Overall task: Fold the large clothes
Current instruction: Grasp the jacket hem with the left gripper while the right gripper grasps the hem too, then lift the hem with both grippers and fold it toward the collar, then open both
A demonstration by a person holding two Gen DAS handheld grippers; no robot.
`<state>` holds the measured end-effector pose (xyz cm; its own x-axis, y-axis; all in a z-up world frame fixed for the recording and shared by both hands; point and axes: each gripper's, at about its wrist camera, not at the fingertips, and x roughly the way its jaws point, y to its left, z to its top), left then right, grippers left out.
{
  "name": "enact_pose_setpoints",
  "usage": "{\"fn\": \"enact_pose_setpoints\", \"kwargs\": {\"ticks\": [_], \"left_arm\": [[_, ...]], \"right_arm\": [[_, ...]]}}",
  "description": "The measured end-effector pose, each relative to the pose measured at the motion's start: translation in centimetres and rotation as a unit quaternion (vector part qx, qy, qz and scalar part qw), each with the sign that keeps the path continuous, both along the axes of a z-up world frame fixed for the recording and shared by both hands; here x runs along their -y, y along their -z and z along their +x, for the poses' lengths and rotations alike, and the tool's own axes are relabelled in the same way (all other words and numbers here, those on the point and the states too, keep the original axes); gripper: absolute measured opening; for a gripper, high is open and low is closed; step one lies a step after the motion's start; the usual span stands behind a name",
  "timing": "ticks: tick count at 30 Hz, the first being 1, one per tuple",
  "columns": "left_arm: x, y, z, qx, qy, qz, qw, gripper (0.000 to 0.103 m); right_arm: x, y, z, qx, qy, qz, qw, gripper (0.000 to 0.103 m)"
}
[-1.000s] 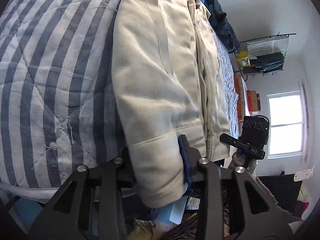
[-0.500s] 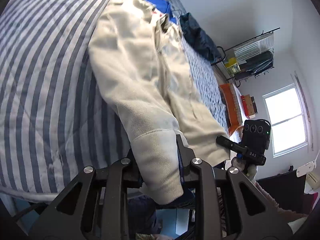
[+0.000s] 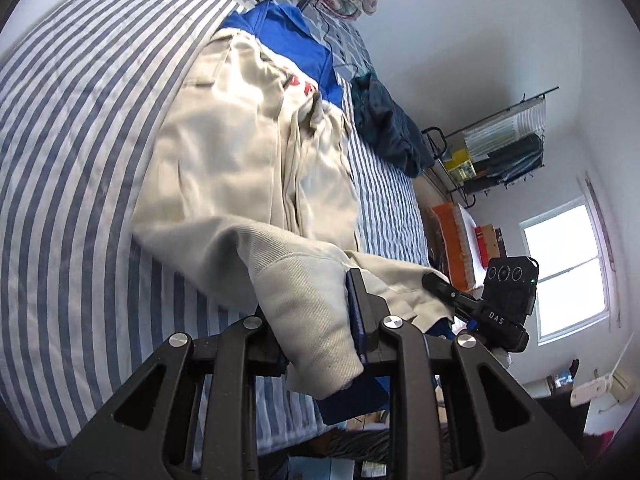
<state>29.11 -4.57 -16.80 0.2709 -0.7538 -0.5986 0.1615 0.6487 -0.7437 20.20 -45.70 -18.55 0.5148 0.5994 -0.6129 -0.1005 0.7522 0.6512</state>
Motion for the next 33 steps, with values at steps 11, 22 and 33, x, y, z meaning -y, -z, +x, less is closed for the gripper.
{"fn": "enact_pose_setpoints", "kwargs": {"ticks": [11,22,33], "left_arm": [[0.9,4.6,7.8,-0.025,-0.038,0.046,0.9979,0.022],[0.6,8.3,10.3,-0.058,-0.048,0.026,0.9968,0.027],[-1.8,5.9,11.1,-0.089,-0.066,-0.063,0.9918,0.069]], "right_arm": [[0.6,4.0,8.5,-0.060,0.024,-0.064,0.996,0.016],[2.6,7.6,10.8,-0.094,0.033,0.008,0.995,0.022],[5.6,2.5,8.6,-0.024,0.062,0.053,0.996,0.087]]}}
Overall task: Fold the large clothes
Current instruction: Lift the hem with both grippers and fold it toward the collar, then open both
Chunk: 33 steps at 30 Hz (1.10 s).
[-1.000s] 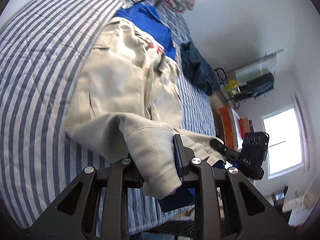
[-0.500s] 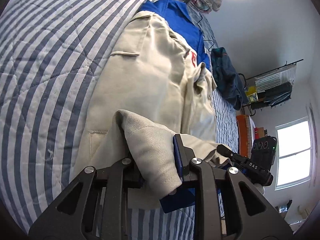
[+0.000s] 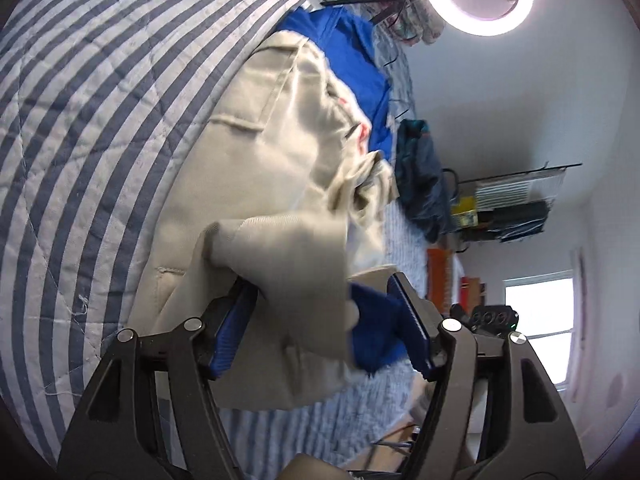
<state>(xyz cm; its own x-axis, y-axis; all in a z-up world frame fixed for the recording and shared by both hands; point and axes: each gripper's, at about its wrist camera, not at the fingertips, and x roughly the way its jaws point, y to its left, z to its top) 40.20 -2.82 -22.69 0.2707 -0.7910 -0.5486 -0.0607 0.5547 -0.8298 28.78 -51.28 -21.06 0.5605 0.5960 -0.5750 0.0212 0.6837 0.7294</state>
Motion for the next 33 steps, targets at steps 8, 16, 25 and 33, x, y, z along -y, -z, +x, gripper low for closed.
{"fn": "enact_pose_setpoints", "kwargs": {"ticks": [8,16,25,33], "left_arm": [[-2.5,-5.0,-1.4,0.099,-0.004,0.048,0.9939,0.075],[4.4,-4.1,-2.8,0.192,0.094,0.225,0.9505,0.062],[8.3,1.5,0.0,0.200,0.131,0.327,0.9144,0.057],[8.4,1.5,-0.4,0.213,0.143,0.343,0.9038,0.057]], "right_arm": [[-1.9,-2.6,-3.0,0.070,-0.109,-0.093,0.987,0.048],[-8.9,-0.8,-2.3,0.095,-0.155,-0.273,0.945,0.041],[-11.3,3.5,1.2,0.073,-0.155,-0.386,0.907,0.036],[-11.5,4.0,1.4,0.053,-0.152,-0.390,0.906,0.038]]}}
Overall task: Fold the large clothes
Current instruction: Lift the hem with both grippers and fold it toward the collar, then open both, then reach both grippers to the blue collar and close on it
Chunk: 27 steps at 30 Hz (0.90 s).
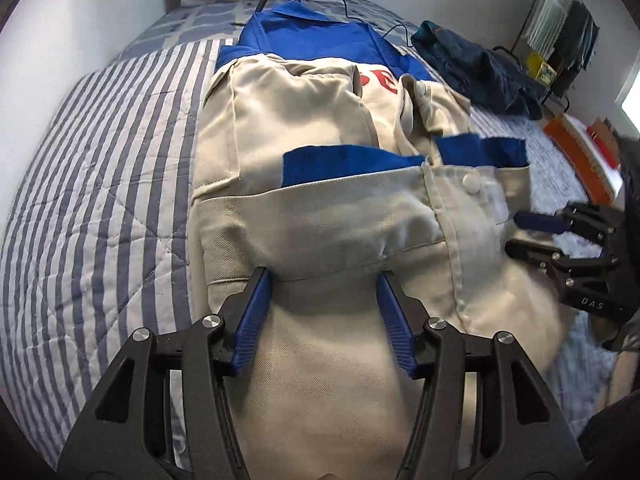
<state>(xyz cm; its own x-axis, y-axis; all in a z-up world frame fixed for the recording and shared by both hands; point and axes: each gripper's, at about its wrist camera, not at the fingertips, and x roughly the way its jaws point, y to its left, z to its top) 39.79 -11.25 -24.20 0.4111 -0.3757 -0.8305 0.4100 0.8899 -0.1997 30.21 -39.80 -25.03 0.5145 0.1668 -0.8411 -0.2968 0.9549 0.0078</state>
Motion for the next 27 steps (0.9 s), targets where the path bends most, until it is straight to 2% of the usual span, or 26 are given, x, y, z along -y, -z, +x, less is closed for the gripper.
{"fn": "enact_pose_setpoints", "kwargs": {"ticks": [3,4,5,8,12,14,22,27], "left_arm": [[-1.4,-2.2,0.5,0.000,-0.016,-0.031,0.9994,0.057],[-1.8,-2.7,0.9,0.001,-0.021,-0.040,0.9990,0.057],[-2.2,-3.3,1.1,0.003,-0.027,-0.047,0.9985,0.057],[-3.6,-5.1,1.8,0.010,-0.040,-0.068,0.9969,0.058],[-3.0,-5.8,3.0,0.030,-0.029,-0.042,0.9982,0.058],[-2.5,-5.9,3.9,0.030,-0.027,-0.032,0.9987,0.057],[-1.8,-8.7,9.5,0.052,-0.039,-0.055,0.9963,0.058],[-1.9,-9.2,14.8,0.051,-0.045,-0.069,0.9953,0.058]], "right_arm": [[1.6,-1.8,-0.8,0.012,0.016,0.047,0.999,0.040],[2.3,-2.4,-1.0,0.018,0.022,0.058,0.998,0.045],[2.8,-2.9,-1.0,0.024,0.027,0.067,0.997,0.049],[4.1,-4.3,-0.8,0.046,0.041,0.069,0.996,0.049],[5.3,-5.3,-0.2,0.056,0.050,0.076,0.994,0.048],[5.3,-5.4,0.6,0.058,0.048,0.063,0.995,0.044],[6.4,-7.3,5.3,0.075,0.049,0.067,0.994,0.044],[8.3,-8.1,10.1,0.083,0.059,0.068,0.993,0.044]]}}
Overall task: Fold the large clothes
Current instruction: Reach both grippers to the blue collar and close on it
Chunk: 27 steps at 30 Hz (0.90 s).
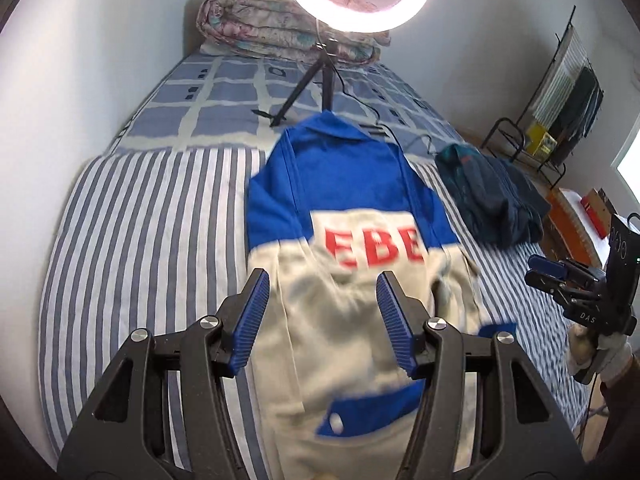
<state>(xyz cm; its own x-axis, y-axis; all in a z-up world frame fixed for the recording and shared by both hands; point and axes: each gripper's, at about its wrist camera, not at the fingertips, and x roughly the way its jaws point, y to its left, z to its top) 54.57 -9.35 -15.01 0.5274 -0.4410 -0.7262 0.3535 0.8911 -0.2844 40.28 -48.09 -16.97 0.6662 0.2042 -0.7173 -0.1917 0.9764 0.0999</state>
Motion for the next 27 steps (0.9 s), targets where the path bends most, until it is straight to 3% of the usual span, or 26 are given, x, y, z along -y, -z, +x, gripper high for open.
{"fn": "enact_pose_setpoints", "kwargs": {"ticks": [6,8,11,18,27], "left_arm": [[-0.1,1.5,6.5,-0.014,-0.008,-0.005,0.9999,0.058],[-0.1,2.2,9.0,-0.027,-0.011,-0.018,0.9994,0.058],[0.1,3.3,11.9,-0.037,-0.016,-0.025,0.9989,0.058],[2.0,6.8,18.4,-0.061,-0.001,-0.006,0.9981,0.058],[4.2,11.1,23.6,-0.075,0.018,0.027,0.9967,0.058]], "right_arm": [[1.3,0.0,5.8,-0.002,-0.001,-0.007,1.000,0.044],[1.9,0.4,8.3,-0.012,-0.007,0.004,1.000,0.051],[2.5,0.9,11.1,-0.012,-0.001,-0.012,1.000,0.052],[4.0,3.4,17.4,-0.029,0.017,-0.020,0.999,0.052],[2.9,6.6,24.3,-0.059,0.012,-0.017,0.998,0.052]]}}
